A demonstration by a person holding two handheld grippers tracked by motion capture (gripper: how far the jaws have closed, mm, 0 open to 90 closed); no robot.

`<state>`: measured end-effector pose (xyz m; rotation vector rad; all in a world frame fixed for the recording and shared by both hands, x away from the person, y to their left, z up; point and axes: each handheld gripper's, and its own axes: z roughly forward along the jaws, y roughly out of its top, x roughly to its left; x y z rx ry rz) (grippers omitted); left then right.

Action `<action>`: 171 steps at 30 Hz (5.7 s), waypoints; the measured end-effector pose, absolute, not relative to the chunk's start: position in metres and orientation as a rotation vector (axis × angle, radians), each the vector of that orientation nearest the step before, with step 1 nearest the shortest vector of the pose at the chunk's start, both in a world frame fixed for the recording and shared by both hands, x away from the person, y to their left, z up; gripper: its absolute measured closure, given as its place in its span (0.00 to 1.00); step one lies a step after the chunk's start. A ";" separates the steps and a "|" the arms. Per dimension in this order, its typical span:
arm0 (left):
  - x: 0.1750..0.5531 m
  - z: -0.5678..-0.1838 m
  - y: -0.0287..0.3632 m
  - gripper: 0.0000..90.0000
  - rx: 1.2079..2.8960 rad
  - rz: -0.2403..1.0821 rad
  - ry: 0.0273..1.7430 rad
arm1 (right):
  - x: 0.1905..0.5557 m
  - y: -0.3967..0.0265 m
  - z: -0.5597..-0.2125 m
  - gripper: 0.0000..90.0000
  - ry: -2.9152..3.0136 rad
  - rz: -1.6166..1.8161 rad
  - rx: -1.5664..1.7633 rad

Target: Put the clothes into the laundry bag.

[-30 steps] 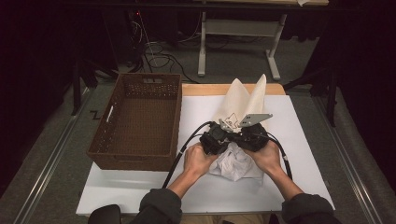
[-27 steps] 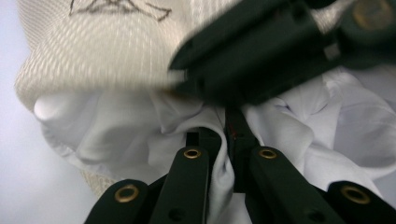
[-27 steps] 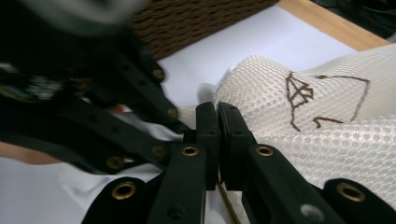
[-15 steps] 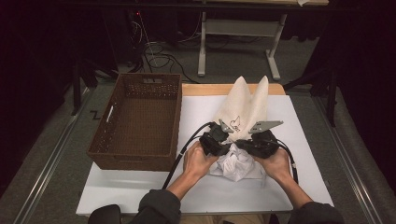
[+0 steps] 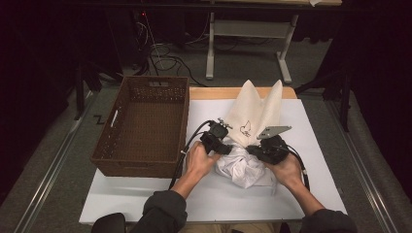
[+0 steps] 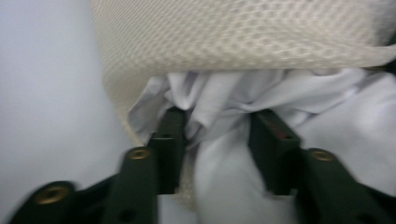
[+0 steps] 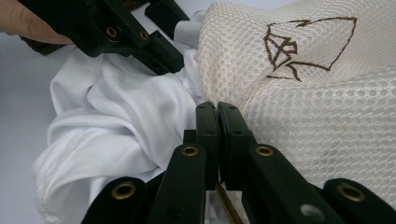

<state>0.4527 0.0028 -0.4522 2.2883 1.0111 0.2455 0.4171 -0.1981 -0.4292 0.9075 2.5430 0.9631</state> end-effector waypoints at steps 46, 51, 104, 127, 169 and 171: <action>0.422 -0.466 0.012 0.57 2.353 0.229 1.030 | 0.414 -0.189 -0.427 0.99 2.550 0.891 0.863; 0.432 -0.472 0.008 0.81 2.330 0.215 1.032 | 0.413 -0.190 -0.425 0.99 2.551 0.903 0.827; 0.462 -0.481 -0.009 0.93 2.398 0.210 1.135 | 0.402 -0.232 -0.431 0.99 2.573 0.916 0.857; 0.381 -0.466 0.035 0.88 2.382 0.335 1.044 | 0.409 -0.184 -0.432 0.98 2.507 0.844 0.768; 0.404 -0.437 -0.005 0.62 2.291 0.380 0.911 | 0.407 -0.209 -0.421 0.99 2.536 0.889 0.857; 0.399 -0.439 0.002 0.54 2.307 0.379 0.924 | 0.409 -0.210 -0.422 0.99 2.529 0.881 0.884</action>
